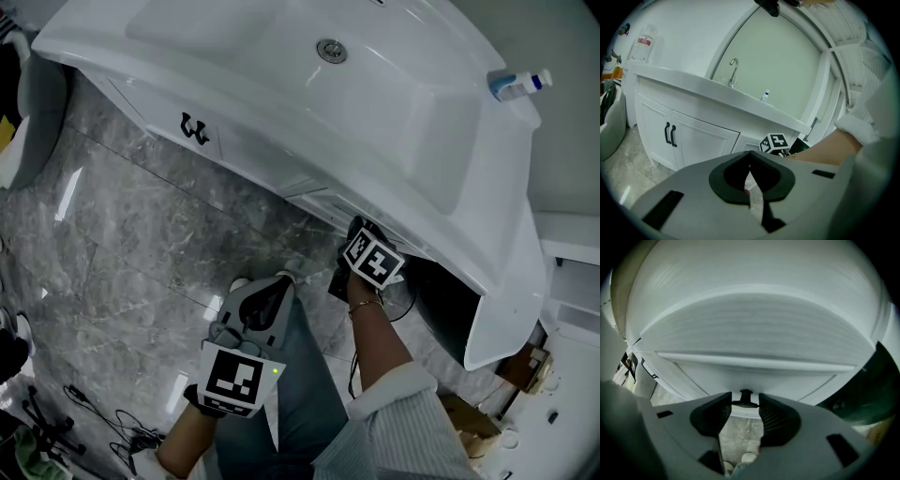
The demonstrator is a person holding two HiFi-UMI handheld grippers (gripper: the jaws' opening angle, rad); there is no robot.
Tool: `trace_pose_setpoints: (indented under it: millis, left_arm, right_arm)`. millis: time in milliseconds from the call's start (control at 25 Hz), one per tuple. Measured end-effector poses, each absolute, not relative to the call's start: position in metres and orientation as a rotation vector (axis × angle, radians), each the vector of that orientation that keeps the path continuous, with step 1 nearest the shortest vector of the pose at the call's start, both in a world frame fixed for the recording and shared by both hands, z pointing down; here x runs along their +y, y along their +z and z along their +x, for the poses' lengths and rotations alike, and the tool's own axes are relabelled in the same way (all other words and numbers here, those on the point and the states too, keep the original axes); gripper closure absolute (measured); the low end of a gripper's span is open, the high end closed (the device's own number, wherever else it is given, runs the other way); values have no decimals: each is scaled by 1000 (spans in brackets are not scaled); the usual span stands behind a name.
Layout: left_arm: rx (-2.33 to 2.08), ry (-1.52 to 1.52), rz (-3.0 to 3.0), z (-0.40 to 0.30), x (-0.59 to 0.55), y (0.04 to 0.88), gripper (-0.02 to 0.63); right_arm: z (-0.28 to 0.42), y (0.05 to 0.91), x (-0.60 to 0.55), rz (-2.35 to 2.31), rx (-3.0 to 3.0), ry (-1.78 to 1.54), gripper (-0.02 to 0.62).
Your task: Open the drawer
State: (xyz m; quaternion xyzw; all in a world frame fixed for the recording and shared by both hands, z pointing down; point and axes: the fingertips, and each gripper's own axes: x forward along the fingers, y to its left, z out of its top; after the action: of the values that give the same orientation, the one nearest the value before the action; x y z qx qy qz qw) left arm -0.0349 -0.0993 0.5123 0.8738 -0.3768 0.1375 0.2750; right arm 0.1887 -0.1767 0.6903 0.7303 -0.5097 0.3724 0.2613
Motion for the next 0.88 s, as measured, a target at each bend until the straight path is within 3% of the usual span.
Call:
trace_pose_setpoints:
  millis: [880]
  left_arm:
    - [-977, 378, 2325, -35, -96, 521, 589]
  right_arm:
    - [177, 688, -174, 1765, -1523, 826, 463]
